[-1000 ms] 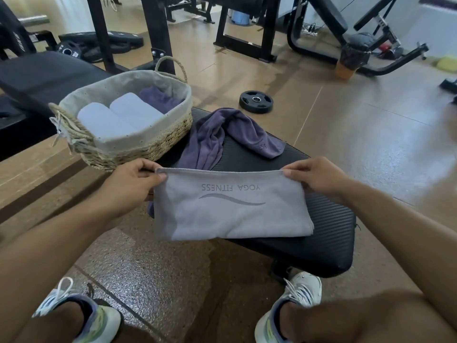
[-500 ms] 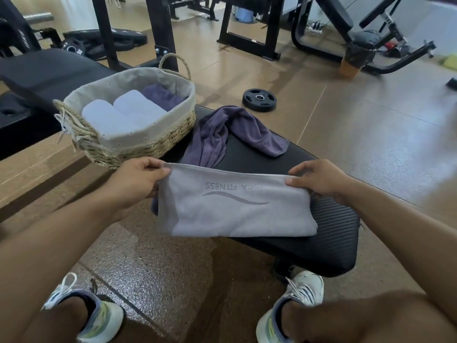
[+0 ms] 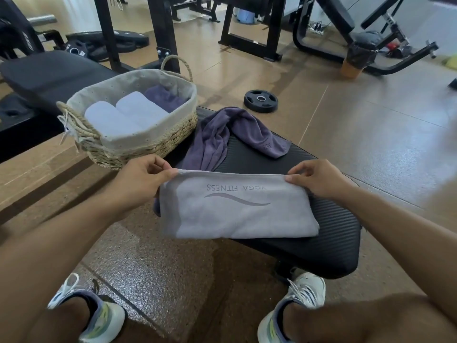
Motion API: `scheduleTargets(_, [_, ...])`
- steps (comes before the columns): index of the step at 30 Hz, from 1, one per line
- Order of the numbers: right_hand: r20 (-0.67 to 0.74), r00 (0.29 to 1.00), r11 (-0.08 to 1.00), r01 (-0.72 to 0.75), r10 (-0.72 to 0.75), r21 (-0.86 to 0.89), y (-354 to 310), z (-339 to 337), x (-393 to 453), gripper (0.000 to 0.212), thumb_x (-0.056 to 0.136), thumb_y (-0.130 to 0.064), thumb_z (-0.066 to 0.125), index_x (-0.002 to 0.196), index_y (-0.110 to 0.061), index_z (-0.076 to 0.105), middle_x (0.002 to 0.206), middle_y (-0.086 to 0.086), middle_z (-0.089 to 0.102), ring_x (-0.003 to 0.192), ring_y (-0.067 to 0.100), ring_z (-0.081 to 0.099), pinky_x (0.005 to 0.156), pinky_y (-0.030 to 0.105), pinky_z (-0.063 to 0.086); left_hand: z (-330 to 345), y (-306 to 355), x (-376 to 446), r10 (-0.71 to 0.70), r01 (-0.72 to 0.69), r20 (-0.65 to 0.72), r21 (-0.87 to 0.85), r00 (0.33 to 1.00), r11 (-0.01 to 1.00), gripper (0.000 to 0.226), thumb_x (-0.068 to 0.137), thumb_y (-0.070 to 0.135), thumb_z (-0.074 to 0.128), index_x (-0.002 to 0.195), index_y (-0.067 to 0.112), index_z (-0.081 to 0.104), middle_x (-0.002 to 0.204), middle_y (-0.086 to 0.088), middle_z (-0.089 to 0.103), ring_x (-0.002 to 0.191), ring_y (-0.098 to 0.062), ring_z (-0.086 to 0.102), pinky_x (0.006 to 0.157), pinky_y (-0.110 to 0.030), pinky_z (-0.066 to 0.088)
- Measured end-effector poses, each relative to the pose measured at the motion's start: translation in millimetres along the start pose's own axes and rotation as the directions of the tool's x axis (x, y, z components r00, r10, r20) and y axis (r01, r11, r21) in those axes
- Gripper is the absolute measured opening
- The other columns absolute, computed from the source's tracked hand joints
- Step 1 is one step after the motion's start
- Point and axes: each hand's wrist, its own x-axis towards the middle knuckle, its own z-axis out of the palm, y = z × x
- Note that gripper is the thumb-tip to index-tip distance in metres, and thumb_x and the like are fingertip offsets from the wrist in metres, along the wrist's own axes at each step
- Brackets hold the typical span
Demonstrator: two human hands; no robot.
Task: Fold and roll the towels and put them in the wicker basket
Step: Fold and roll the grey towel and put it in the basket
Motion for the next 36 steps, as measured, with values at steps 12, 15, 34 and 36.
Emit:
scheduleTargets(12, [0.179, 0.984, 0.999, -0.009, 0.001, 0.04, -4, -9, 3, 0.041, 0.074, -0.046, 0.085, 0.08, -0.013, 0.061, 0.071, -0.004, 0.061, 0.068, 0.014, 0.054, 0.066, 0.03, 0.045, -16, 17, -3, -0.038, 0.039, 0.022, -0.05, 0.999, 0.998, 0.032, 0.063, 0.026, 0.09, 0.076, 0.002, 0.072, 0.076, -0.017, 0.076, 0.078, -0.038, 0.075, 0.077, -0.05, 0.063])
scheduleTargets(15, [0.288, 0.953, 0.919, -0.029, -0.093, 0.394, -5, -23, -10, 0.06, 0.058, -0.055, 0.092, 0.078, -0.017, 0.051, 0.073, -0.003, 0.057, 0.07, 0.011, 0.053, 0.069, 0.031, 0.042, -31, 22, -5, -0.019, 0.025, 0.114, -0.045, 0.993, 0.999, 0.026, 0.058, 0.019, 0.09, 0.069, 0.005, 0.071, 0.075, -0.02, 0.075, 0.069, -0.028, 0.075, 0.066, -0.035, 0.064])
scheduleTargets(34, [0.339, 0.9, 0.858, 0.07, -0.274, 0.509, -25, -47, -42, 0.051, 0.045, -0.059, 0.096, 0.068, -0.028, 0.063, 0.069, -0.005, 0.063, 0.062, 0.007, 0.06, 0.054, 0.017, 0.049, -45, 14, -25, -0.03, -0.053, 0.349, 0.227, 0.937, 0.972, 0.015, 0.074, 0.005, 0.078, 0.069, 0.017, 0.07, 0.074, -0.004, 0.068, 0.073, -0.015, 0.054, 0.07, -0.031, 0.041])
scheduleTargets(36, [0.34, 0.9, 0.869, 0.079, -0.273, 0.489, -25, -45, -42, 0.054, 0.046, -0.059, 0.096, 0.067, -0.027, 0.057, 0.067, -0.005, 0.059, 0.061, 0.008, 0.056, 0.052, 0.017, 0.046, -43, 13, -24, -0.015, -0.044, 0.3, 0.189, 0.954, 0.981, 0.028, 0.077, -0.002, 0.073, 0.064, 0.018, 0.058, 0.083, -0.008, 0.075, 0.078, -0.019, 0.059, 0.076, -0.037, 0.044])
